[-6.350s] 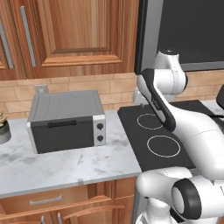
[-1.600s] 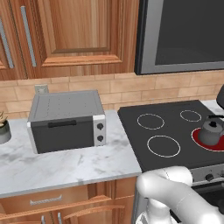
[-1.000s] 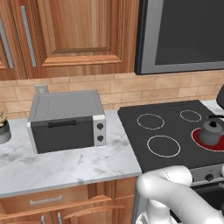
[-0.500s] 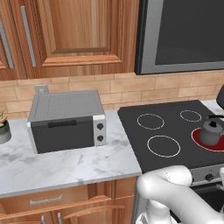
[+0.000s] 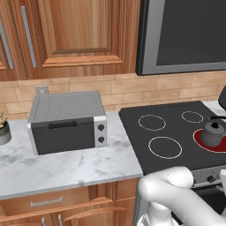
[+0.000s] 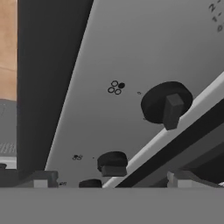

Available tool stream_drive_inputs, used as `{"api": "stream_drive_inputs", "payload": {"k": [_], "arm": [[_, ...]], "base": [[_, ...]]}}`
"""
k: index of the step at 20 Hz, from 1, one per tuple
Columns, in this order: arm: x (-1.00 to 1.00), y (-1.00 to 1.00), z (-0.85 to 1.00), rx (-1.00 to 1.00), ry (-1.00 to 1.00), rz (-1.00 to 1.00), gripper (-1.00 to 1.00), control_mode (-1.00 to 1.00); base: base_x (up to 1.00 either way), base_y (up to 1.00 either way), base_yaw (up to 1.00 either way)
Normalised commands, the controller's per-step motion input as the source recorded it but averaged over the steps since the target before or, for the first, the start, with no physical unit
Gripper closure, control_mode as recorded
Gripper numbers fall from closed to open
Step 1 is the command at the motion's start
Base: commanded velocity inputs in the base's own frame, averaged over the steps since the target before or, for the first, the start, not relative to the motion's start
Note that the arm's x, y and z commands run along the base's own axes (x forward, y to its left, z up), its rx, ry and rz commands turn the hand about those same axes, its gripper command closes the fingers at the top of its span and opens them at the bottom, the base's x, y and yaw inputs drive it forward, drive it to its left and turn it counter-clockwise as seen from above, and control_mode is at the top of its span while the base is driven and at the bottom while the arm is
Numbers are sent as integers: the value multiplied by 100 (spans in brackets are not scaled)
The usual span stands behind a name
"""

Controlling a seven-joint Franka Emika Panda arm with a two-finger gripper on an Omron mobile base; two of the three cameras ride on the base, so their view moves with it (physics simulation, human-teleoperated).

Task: Lower the heat of the kettle.

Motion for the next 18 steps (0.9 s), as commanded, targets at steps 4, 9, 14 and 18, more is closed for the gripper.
{"api": "stream_drive_inputs", "payload": {"k": [4, 9, 14, 18], "arm": [[9, 0, -6, 2, -3, 0, -100, -100], [13, -2, -1, 3, -3, 0, -100, -100], [12, -6, -1, 3, -3, 0, -100, -100], [6, -9, -6, 3, -3, 0, -100, -100]], "base": [[0, 0, 0], [0, 0, 0], [0, 0, 0], [0, 0, 0]]}}
